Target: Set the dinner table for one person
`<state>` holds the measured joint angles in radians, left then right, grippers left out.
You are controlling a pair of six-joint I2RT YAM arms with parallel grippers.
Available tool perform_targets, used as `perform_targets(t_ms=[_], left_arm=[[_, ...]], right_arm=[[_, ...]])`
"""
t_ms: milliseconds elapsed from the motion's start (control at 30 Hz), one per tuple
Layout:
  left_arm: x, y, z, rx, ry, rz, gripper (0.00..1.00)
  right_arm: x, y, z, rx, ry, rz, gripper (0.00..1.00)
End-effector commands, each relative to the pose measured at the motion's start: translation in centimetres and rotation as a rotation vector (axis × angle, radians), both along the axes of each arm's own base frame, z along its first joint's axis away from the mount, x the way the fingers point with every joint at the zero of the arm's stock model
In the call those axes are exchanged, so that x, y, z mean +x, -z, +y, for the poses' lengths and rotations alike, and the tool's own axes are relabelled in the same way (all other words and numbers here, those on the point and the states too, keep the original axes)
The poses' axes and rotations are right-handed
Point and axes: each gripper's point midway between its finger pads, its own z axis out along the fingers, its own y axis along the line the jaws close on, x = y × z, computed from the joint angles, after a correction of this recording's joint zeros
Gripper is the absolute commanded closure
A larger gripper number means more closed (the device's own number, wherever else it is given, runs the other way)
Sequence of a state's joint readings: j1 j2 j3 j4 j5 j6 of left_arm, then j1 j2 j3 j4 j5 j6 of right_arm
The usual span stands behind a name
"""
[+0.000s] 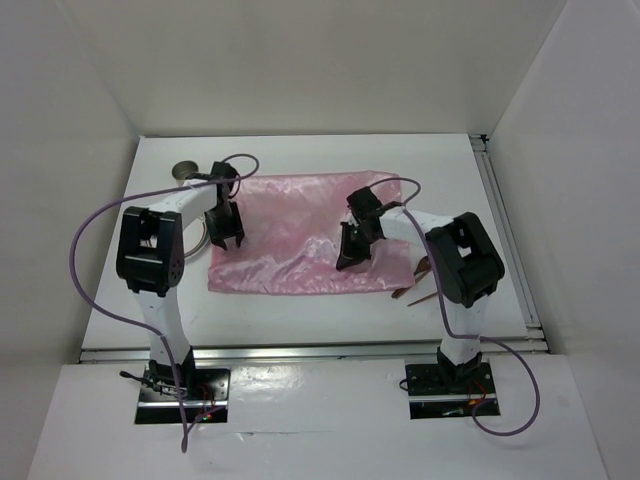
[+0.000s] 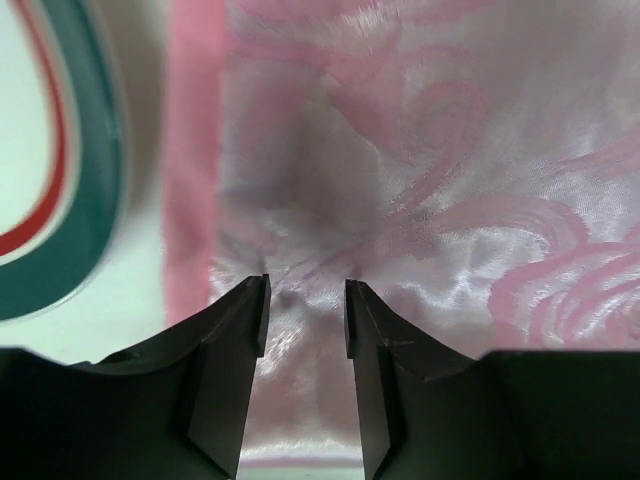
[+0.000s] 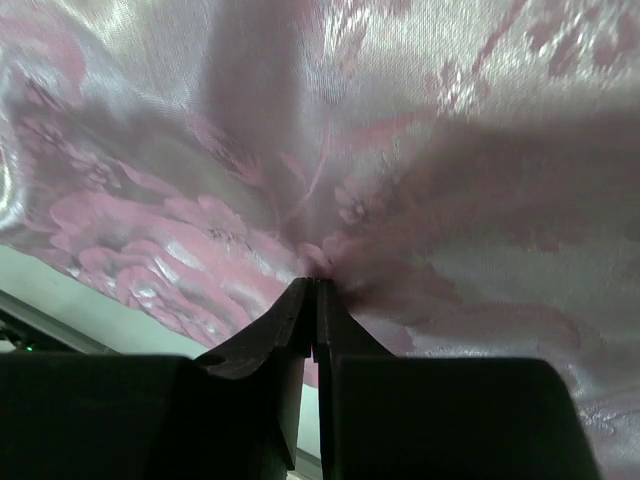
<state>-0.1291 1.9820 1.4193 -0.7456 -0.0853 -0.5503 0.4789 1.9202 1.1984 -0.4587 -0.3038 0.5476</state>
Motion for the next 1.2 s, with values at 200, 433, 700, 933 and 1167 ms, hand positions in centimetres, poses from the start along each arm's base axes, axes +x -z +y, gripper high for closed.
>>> perform_targets(t_ms=[200,433,700,933,1167], left_arm=[[-1.8,-8.7,1.9,0.025,-0.056,-0.154,0.31],[-8.9,-7.4,3.0,-0.106,-0.143,-0.187,0.10],[-10.8,-2.9,1.4,-0.227,-0.177,-0.153,0.26],[-11.3,-2.8,2.1,-0.197,-0.208,-0.109,0.72],[-11.4,-6.0,2.3,-0.183,-0.181,-0.124,1.00]], right_arm=[[-2.1,-1.9,-0.6,-0.097,-0.035,-0.039,0.87],[-0.3,-4.8,0.6,-0.096,-0.072,-0.126,0.79],[-0.1,-5.7,0.8,-0.105,-0.081,-0.151,0.77],[-0.7,-5.9,-0.9,-0.146,-0.055,-0.159,0.77],[-0.4,-6.6,-1.8,-0.149,-0.030,-0.172,0.77]])
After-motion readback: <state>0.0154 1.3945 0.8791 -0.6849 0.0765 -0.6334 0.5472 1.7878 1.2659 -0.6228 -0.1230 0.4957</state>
